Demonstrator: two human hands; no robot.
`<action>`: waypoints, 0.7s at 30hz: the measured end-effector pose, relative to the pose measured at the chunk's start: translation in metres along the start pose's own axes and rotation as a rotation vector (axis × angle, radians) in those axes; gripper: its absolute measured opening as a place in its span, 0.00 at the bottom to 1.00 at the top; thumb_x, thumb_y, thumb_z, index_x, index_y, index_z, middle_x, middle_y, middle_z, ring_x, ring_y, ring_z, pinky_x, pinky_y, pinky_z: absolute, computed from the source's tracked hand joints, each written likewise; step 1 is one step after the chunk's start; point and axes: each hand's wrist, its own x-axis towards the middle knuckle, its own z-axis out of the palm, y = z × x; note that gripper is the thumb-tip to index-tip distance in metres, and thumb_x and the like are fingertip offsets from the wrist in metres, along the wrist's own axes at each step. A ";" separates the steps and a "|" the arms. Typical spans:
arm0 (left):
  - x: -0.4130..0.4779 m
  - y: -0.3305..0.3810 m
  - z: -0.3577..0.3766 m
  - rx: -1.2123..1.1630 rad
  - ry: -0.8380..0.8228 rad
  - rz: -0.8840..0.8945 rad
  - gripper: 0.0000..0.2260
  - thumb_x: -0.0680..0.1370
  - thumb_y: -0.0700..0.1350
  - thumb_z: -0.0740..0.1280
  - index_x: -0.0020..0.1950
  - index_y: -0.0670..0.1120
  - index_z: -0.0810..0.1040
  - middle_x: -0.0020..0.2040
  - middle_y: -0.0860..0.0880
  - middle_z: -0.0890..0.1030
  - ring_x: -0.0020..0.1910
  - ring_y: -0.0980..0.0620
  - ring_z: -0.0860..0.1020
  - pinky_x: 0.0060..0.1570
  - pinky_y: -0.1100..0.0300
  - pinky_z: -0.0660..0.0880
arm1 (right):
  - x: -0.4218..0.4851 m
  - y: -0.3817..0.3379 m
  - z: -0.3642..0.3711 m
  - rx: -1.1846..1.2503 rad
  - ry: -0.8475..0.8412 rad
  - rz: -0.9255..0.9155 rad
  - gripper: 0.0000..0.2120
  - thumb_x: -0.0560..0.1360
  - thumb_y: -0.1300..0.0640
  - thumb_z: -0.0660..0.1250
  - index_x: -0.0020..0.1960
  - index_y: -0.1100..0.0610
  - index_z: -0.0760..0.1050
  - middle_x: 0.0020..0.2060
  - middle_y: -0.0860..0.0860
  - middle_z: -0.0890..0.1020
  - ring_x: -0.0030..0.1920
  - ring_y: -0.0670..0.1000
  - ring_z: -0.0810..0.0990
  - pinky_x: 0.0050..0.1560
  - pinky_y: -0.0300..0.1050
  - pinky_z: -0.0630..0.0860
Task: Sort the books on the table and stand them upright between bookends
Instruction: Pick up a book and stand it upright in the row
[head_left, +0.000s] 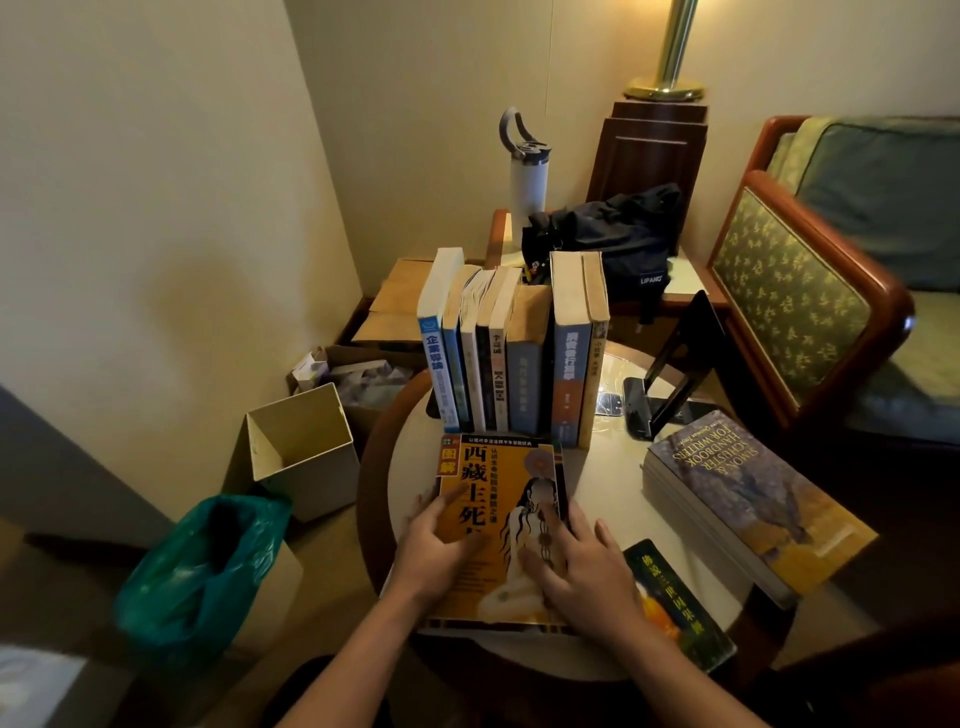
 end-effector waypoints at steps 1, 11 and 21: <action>-0.001 0.001 -0.001 -0.071 -0.001 -0.004 0.31 0.61 0.68 0.78 0.61 0.76 0.71 0.73 0.54 0.69 0.71 0.48 0.71 0.65 0.41 0.74 | 0.000 0.000 0.000 -0.002 -0.003 -0.004 0.34 0.69 0.18 0.41 0.71 0.24 0.34 0.81 0.41 0.48 0.79 0.63 0.49 0.77 0.59 0.53; 0.000 0.017 -0.012 -0.287 -0.006 -0.078 0.26 0.69 0.46 0.79 0.63 0.63 0.77 0.66 0.51 0.77 0.63 0.48 0.78 0.56 0.44 0.81 | -0.007 -0.009 -0.011 -0.057 -0.026 -0.003 0.37 0.73 0.23 0.46 0.78 0.32 0.38 0.81 0.44 0.48 0.80 0.59 0.48 0.77 0.57 0.50; -0.009 0.036 -0.014 -0.415 -0.047 -0.044 0.24 0.78 0.36 0.69 0.67 0.61 0.77 0.60 0.52 0.83 0.58 0.49 0.82 0.55 0.42 0.81 | -0.004 -0.007 -0.012 0.038 0.025 -0.090 0.36 0.72 0.22 0.43 0.77 0.30 0.38 0.80 0.43 0.53 0.80 0.48 0.49 0.79 0.53 0.45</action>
